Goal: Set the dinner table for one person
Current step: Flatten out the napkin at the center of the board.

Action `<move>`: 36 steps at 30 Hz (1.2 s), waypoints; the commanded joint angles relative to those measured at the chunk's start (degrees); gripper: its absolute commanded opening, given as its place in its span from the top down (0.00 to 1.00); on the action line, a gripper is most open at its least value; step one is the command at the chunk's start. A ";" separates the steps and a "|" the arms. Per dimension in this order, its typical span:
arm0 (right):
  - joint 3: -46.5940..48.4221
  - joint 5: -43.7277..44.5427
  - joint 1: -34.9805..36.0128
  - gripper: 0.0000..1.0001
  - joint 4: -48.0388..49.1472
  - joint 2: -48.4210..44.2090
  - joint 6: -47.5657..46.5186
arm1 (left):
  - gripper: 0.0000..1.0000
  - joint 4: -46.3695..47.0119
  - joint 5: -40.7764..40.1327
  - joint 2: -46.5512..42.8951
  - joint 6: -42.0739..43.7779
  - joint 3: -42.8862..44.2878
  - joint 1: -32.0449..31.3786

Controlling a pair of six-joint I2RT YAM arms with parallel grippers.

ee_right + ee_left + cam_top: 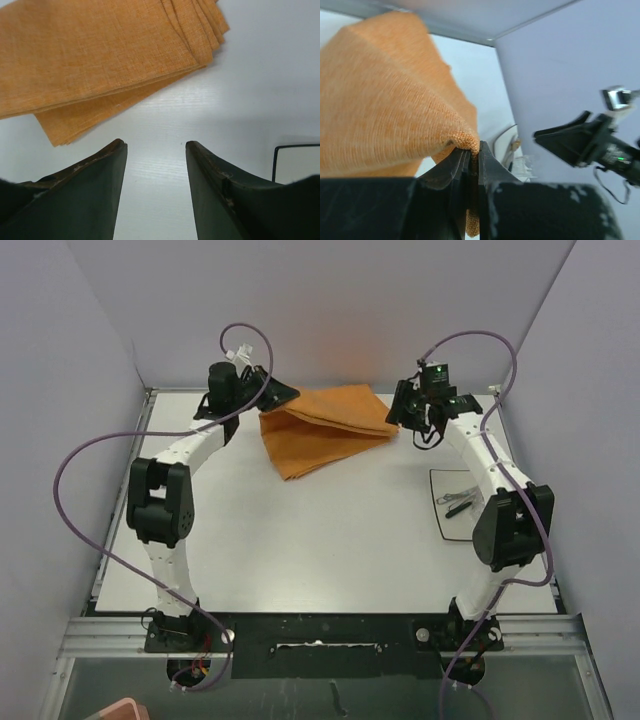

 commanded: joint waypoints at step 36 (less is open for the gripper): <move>-27.54 28.33 19.68 0.30 19.73 -11.67 -37.85 | 1.00 -3.07 -1.05 -16.39 4.38 -2.52 -3.28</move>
